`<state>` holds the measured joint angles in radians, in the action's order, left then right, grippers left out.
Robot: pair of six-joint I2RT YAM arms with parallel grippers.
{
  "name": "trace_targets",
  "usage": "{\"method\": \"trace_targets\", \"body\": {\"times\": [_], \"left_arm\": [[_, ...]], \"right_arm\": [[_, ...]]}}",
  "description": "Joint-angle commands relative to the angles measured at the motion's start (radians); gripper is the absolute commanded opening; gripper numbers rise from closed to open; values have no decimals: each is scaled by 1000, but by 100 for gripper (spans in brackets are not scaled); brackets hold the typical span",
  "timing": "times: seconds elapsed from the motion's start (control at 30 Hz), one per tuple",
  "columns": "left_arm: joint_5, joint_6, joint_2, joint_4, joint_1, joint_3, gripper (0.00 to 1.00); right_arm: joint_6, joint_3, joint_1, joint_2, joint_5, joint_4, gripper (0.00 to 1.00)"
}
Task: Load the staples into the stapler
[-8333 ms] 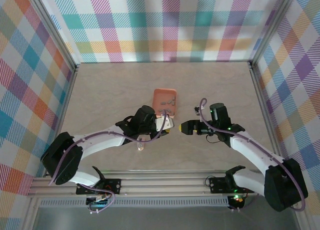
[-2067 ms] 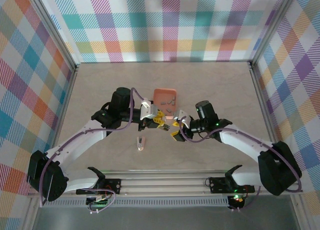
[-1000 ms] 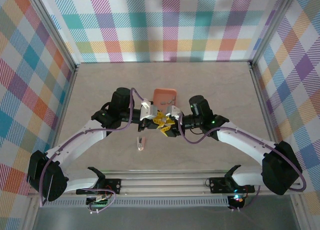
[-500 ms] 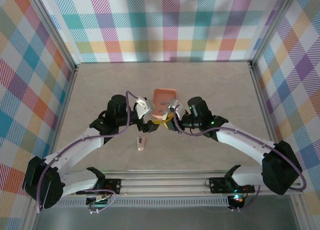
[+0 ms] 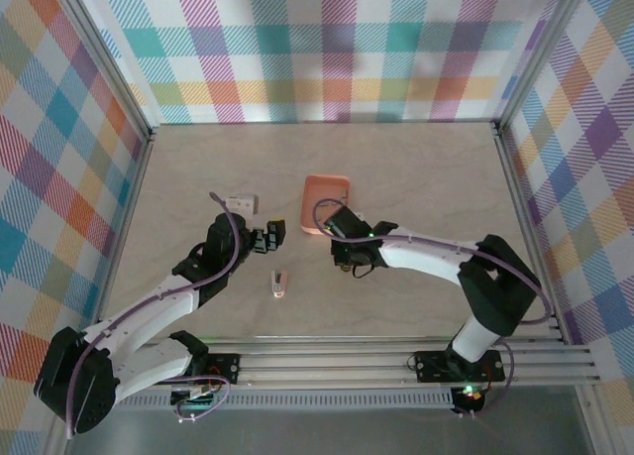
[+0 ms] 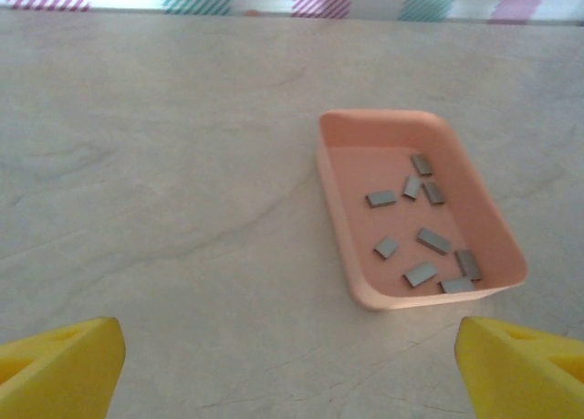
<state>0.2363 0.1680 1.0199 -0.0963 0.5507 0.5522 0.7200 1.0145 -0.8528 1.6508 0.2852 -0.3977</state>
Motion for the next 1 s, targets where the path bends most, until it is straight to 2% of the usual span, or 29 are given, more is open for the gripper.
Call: {"method": "trace_targets", "body": {"times": [0.0,0.5,0.6,0.67,0.73,0.97], "left_arm": [[72,53,-30,24,-9,-18,93],[74,44,-14,30,-9,-24,93],[71,41,-8,27,-9,-21,93],[69,40,-4,27,-9,-18,93],[69,40,0,29,-9,-15,93],[59,45,8,36,-9,-11,93]], "right_arm": [[139,69,-11,57,82,-103,14],[171,133,-25,174,33,-96,19],[170,137,-25,182,24,-100,27],[168,140,-26,177,21,-112,37],[160,144,-27,158,30,-125,42],[111,132,-26,41,55,-168,48]]}}
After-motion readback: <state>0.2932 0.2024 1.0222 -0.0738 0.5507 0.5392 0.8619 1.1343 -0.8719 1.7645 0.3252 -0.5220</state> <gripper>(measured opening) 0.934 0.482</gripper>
